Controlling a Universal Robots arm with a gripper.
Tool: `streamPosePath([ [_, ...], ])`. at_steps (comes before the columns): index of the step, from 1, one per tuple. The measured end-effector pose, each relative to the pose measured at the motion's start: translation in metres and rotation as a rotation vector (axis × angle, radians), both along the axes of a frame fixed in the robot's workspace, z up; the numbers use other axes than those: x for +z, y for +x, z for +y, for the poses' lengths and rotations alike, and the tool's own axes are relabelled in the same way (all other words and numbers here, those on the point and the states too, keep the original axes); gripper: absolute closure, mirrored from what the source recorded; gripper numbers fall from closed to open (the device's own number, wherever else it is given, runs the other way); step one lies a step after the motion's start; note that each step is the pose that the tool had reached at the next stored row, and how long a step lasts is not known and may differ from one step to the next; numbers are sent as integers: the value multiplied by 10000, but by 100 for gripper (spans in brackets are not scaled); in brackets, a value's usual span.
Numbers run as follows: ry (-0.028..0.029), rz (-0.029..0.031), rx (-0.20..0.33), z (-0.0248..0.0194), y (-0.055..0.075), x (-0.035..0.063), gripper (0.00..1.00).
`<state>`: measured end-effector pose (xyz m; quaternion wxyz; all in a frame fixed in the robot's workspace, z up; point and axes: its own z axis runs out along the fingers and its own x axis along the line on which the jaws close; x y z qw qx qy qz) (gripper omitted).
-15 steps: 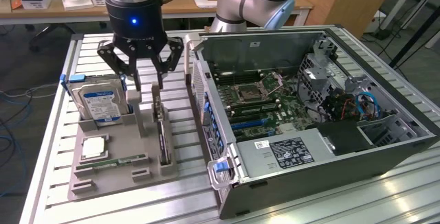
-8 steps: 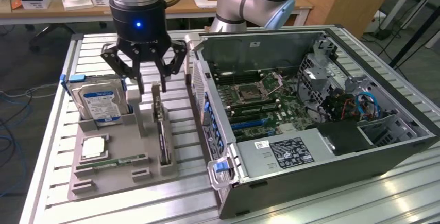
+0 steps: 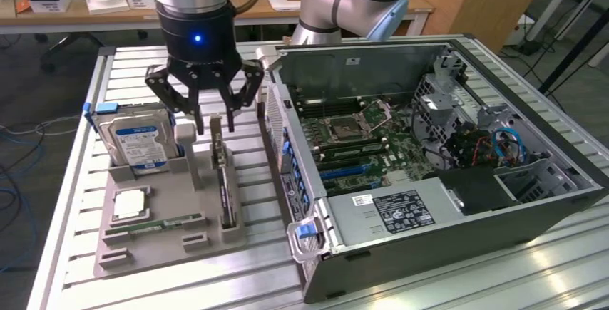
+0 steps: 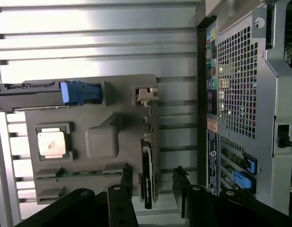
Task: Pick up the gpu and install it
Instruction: 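Pick up the gpu and move the gpu toward the slot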
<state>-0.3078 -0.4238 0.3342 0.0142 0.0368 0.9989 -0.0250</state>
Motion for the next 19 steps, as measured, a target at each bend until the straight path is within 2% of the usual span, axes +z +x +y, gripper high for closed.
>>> streamPosePath([
  [5,-71,0,-1,-11,21,-26,53],
  [19,-75,-1,0,-13,26,-51,53],
])
